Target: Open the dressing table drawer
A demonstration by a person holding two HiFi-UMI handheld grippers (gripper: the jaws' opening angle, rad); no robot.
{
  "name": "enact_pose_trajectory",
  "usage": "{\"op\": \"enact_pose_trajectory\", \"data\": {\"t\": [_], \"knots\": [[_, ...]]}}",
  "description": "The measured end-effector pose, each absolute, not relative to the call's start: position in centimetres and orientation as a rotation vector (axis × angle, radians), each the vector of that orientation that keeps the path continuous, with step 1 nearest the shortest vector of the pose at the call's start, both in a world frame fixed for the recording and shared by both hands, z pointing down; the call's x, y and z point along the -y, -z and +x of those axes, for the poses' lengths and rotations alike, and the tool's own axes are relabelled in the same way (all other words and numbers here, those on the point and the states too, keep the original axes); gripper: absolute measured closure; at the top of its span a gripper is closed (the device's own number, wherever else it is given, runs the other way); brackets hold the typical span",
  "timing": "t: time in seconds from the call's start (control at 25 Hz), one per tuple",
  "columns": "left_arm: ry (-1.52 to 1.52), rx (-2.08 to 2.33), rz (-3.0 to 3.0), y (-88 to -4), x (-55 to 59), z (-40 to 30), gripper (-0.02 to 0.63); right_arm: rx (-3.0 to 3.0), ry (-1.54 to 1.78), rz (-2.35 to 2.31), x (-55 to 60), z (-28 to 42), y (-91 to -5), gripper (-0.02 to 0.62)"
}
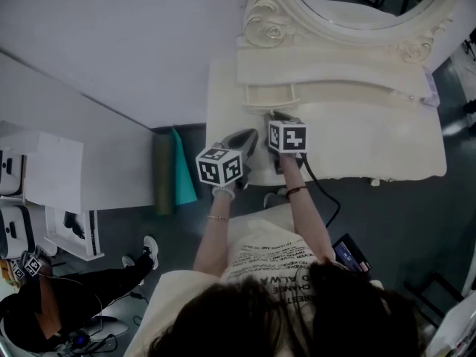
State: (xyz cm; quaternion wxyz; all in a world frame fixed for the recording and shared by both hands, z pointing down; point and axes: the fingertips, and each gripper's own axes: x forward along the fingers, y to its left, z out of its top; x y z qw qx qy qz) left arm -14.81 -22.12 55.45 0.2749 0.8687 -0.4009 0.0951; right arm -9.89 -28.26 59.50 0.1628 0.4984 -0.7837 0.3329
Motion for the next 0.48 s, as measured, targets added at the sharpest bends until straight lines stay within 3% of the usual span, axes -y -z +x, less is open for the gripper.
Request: {"op": "enact_pose_trajectory", "data": {"t": [0.48], "knots": [[-0.217,1.058,2.351,-54.9,21.8,-14.6,0.607,2.362,-0.857,1.312,26.1,-9.4,-58.7,0.477]]}}
